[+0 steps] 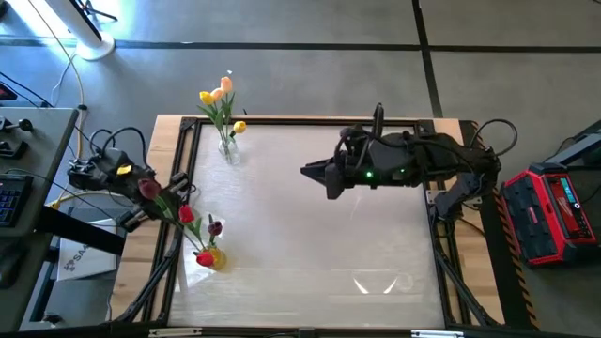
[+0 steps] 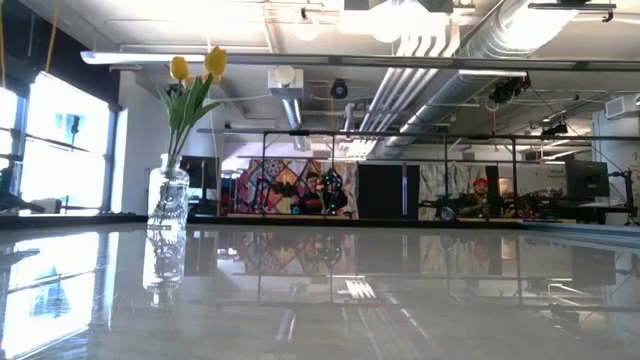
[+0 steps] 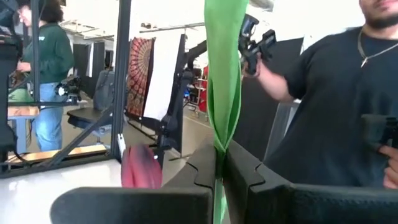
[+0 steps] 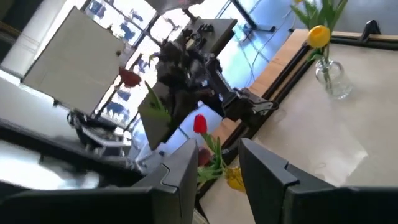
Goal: Sort flowers into vase by color
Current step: Put the dark red tulip into the orange vase
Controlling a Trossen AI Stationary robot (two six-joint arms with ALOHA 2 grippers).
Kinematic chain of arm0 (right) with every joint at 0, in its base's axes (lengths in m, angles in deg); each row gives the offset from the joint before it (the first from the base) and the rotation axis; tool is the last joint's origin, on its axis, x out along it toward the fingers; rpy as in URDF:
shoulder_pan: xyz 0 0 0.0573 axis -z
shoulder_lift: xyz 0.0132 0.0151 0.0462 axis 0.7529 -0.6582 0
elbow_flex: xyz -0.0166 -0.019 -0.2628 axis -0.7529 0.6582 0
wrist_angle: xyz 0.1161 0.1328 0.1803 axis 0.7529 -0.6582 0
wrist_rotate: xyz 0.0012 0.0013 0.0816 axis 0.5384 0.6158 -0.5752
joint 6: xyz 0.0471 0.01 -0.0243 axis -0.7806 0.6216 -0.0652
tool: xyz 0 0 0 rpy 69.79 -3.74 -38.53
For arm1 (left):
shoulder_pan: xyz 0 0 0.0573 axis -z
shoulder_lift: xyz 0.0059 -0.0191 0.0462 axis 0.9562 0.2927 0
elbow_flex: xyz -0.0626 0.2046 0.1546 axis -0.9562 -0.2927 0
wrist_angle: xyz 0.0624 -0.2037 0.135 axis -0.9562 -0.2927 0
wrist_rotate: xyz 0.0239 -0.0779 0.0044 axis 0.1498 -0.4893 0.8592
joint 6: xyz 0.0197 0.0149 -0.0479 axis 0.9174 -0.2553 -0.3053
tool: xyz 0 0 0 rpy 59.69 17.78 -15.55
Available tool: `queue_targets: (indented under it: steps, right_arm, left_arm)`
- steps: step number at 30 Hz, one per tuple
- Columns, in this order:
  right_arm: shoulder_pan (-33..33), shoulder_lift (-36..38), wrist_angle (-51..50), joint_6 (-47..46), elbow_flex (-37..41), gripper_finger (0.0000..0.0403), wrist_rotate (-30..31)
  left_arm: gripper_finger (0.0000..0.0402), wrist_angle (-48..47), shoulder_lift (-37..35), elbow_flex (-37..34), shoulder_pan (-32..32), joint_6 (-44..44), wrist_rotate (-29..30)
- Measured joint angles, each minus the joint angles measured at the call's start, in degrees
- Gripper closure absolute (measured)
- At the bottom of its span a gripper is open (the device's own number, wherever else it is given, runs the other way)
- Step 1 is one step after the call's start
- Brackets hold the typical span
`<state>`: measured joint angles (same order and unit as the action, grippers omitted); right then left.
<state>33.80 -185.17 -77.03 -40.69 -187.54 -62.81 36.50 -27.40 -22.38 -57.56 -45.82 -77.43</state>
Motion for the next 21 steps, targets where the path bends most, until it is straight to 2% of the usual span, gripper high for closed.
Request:
queue_targets:
  steps: [10,16,21]
  right_arm:
    - [2.7,0.0,0.5,-7.0,0.0,0.0295,0.2]
    - [3.5,0.0,3.3,-5.8,0.0,0.0295,-1.7]
    - [3.5,0.0,6.0,-3.4,0.0,0.0295,-2.1]
  left_arm:
    - [0.0401,1.1,-1.0,-7.6,0.0,1.6,-1.3]
    - [0.0401,2.4,-1.0,-8.8,0.0,2.3,-1.9]
    - [0.0397,-2.1,-1.0,-8.9,0.0,0.0,-6.7]
